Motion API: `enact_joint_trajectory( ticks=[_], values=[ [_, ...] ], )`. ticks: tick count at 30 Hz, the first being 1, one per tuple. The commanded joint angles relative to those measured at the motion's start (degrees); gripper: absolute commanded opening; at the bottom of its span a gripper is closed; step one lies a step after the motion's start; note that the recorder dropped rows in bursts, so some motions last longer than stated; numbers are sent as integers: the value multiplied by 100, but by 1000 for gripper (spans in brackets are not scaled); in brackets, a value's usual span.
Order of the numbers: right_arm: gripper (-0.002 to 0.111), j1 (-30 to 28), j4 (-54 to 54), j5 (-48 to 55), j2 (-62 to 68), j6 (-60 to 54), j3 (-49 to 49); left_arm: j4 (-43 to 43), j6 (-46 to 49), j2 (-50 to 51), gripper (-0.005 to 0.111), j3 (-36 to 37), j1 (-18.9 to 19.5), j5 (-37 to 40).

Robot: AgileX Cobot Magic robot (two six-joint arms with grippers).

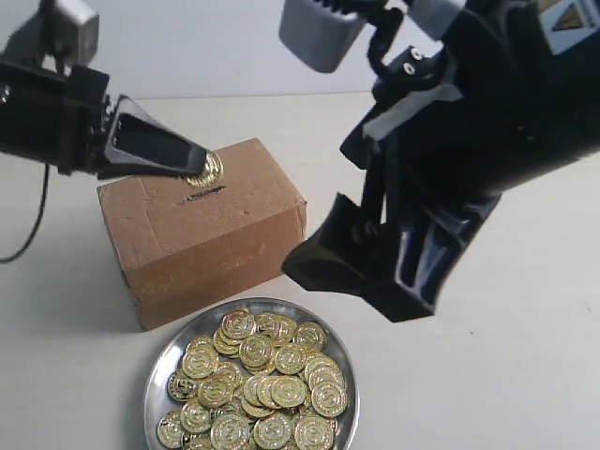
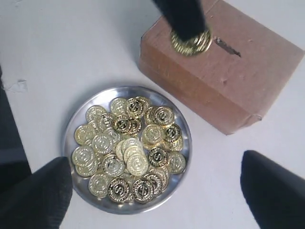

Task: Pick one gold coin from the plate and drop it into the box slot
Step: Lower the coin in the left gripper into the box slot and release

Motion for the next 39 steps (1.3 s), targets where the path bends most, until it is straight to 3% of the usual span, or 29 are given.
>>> enact_joint_trajectory(
  ticks=[1,4,5,12,17,24,36,39],
  values=[
    [90,5,-50,471,-308,69,-19,1276,308,-239,0,-672,13,-710],
    [90,5,-50,633,-424,69,-19,2223,296,-250,0,-902,-35,-1208],
    [90,5,-50,648,-474,69,-19,2462,296,-240,0,-912,-59,-1704],
    [90,5,-50,648,-514,69,-19,2567,2244,407,0,-912,-505,-2401],
    [90,5,-50,648,-514,69,-19,2594,2400,921,0,-912,-700,-2871],
    [90,5,-50,648,-514,69,-19,2189,2912,1132,0,-912,-735,-2858],
    [90,5,-50,685,-513,69,-19,2226,3133,1278,0,-912,-783,-2816],
    [90,5,-50,685,-513,69,-19,2226,3133,1327,9,-912,-783,-2816]
  ],
)
